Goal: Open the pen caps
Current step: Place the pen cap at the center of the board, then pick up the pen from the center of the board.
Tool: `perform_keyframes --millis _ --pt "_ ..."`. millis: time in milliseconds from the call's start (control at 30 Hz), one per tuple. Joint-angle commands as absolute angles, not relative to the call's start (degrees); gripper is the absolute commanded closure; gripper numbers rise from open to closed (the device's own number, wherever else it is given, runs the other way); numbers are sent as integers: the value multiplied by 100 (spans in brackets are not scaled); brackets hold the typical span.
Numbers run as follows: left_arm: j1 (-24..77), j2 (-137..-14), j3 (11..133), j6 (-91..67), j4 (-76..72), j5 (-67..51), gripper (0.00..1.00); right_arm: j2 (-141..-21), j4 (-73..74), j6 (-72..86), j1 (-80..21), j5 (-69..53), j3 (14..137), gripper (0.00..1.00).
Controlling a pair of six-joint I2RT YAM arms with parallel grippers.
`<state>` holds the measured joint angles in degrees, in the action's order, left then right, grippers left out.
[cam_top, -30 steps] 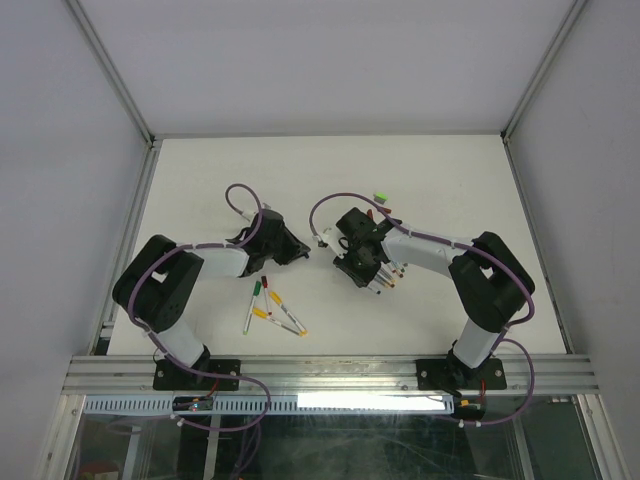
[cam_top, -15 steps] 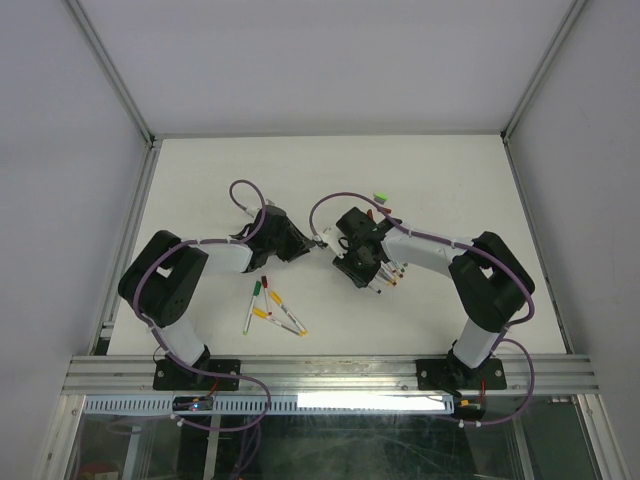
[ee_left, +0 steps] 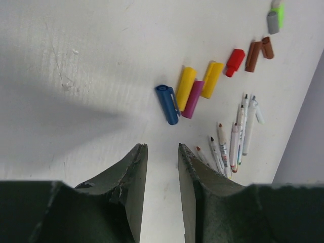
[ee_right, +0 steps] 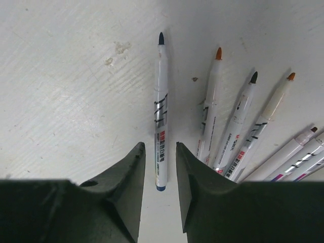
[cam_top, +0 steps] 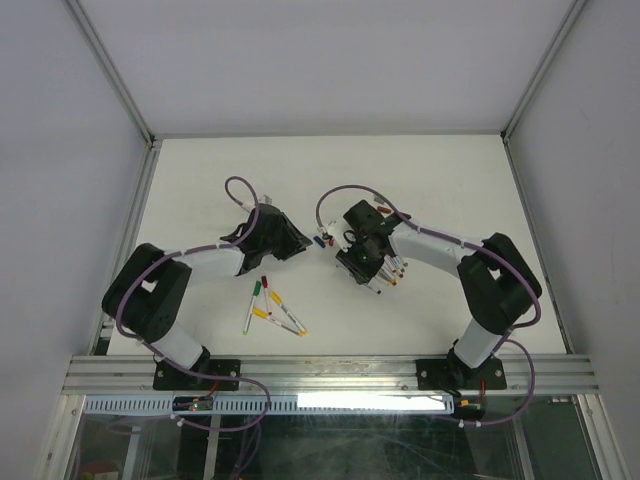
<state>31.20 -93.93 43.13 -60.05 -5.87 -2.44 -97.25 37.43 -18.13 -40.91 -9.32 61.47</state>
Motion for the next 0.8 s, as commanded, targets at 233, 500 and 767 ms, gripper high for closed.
perform_keyframes --millis 233,500,767 --pt "3171 -7125 3360 -5170 -798 143 67 -9182 3775 -2019 -3992 -1461 6398 67" --pt "3163 -5549 2498 -5159 -807 422 52 -8971 3811 -2102 -3882 -1729 6390 67" --pt "3159 -4649 1779 -5159 -1153 357 7 -8854 3824 -2153 -3811 -1878 6390 67"
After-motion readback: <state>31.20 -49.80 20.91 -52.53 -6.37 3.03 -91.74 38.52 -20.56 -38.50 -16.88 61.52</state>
